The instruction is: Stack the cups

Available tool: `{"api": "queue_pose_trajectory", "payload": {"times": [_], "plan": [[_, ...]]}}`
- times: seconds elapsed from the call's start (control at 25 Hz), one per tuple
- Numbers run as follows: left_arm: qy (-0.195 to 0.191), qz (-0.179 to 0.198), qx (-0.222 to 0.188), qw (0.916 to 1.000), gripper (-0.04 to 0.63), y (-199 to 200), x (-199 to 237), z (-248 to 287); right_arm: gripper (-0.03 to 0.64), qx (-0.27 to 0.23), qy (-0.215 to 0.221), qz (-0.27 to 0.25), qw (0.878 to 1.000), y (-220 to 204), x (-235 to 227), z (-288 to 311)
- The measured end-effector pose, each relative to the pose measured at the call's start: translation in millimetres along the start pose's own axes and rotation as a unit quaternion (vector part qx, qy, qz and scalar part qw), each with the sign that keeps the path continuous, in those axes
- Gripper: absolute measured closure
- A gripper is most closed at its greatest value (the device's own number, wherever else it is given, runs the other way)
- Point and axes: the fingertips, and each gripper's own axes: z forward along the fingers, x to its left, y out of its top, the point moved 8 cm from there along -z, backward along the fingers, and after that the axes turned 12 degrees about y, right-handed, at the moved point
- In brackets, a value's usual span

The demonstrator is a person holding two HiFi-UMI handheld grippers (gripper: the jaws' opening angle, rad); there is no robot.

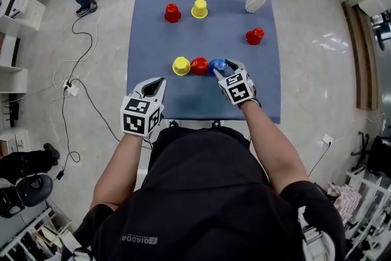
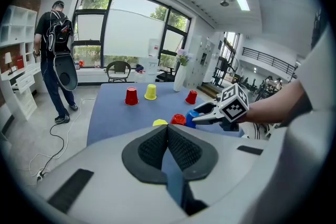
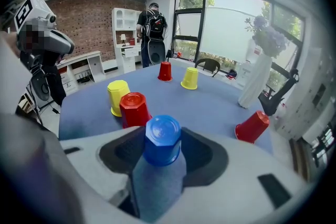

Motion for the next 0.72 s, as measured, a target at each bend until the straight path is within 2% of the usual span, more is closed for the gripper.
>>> {"api": "queue_pose_trajectory", "payload": {"times": [0.24,0.44,0.72], "plan": [[0.0,0.003,0.0,1.0,0.592,3,3,1,0.386,0.004,0.018,0.02,1.0,1,1,0],[0.001,0.004,0.004,1.0,0.591,2,6,2,0.383,0.0,0.017,0.013,1.0,5,3,-8],[-0.004,0.008,0.003,1.0,0.591,8,2,7,0.383,-0.038,0.03,0.037,0.998,11,6,-25]]}}
